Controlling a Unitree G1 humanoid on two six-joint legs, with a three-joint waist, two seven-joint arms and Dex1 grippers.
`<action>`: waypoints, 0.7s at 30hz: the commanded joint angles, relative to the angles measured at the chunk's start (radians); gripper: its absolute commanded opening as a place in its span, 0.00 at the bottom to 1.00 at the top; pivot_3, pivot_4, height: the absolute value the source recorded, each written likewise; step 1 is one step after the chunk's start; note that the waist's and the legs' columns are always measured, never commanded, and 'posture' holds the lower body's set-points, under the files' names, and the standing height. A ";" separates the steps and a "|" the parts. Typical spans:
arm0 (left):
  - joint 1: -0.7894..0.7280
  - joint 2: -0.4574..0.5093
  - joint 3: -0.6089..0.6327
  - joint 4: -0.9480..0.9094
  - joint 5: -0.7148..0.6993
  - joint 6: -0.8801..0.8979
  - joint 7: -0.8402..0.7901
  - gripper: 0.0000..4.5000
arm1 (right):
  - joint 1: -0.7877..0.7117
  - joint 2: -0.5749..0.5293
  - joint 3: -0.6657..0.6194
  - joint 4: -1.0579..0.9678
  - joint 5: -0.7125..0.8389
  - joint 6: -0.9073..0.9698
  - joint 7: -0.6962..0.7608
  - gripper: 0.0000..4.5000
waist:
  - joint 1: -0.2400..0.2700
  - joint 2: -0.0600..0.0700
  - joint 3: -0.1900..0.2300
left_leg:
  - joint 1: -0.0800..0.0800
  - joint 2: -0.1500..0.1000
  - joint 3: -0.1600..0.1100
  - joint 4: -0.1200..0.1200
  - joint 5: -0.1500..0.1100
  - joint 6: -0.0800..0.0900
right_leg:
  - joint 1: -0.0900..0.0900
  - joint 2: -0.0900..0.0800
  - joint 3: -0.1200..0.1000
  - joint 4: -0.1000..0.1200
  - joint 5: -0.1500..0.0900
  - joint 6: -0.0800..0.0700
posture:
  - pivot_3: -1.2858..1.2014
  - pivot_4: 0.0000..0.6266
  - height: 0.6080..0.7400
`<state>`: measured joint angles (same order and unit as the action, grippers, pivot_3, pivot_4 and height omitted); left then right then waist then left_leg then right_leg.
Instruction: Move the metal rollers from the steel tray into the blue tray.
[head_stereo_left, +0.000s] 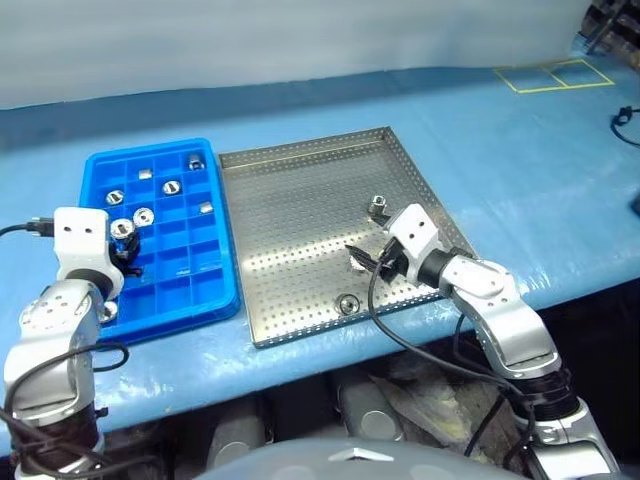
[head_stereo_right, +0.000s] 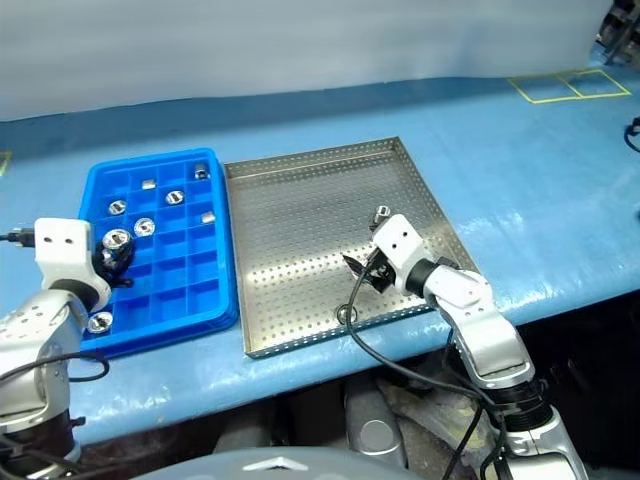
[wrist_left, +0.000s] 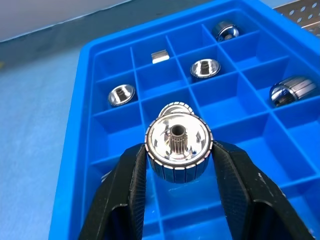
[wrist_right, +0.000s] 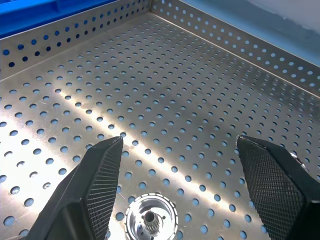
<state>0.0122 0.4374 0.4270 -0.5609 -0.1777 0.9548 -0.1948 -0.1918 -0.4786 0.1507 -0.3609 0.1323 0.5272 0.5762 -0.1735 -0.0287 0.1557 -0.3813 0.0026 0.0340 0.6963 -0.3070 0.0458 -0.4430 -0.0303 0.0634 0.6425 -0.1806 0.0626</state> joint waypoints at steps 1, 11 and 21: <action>0.023 -0.011 0.032 -0.072 -0.010 0.008 0.011 0.38 | -0.013 -0.002 -0.008 -0.017 0.005 -0.023 0.007 0.85 | 0.013 0.000 0.000 | 0.000 0.000 0.000 0.000 0.000 0.000 | 0.000 0.000 0.000 0.000 0.000 0.000 | 0.46 0.24 1.00; 0.040 -0.028 -0.012 -0.062 -0.023 0.017 -0.006 0.38 | -0.009 -0.001 -0.011 -0.020 0.000 -0.020 0.012 0.85 | 0.051 0.000 0.000 | 0.000 0.000 0.000 0.000 0.000 -0.001 | 0.000 -0.006 -0.006 0.000 -0.002 -0.004 | 0.45 0.24 1.00; 0.005 -0.013 -0.075 -0.031 -0.048 0.014 -0.043 0.38 | 0.001 -0.002 -0.018 -0.026 -0.002 -0.019 0.005 0.85 | 0.052 0.000 0.000 | 0.000 0.000 0.000 0.000 0.000 -0.001 | 0.000 -0.005 -0.007 0.000 -0.002 -0.004 | 0.44 0.24 1.00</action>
<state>0.0252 0.4116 0.3586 -0.5775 -0.2152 0.9765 -0.2246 -0.1881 -0.4784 0.1500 -0.3606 0.1266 0.5262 0.5857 -0.1218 -0.0287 0.1557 -0.3812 0.0028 0.0340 0.6963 -0.3070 0.0452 -0.4426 -0.0355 0.0565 0.6427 -0.1824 0.0584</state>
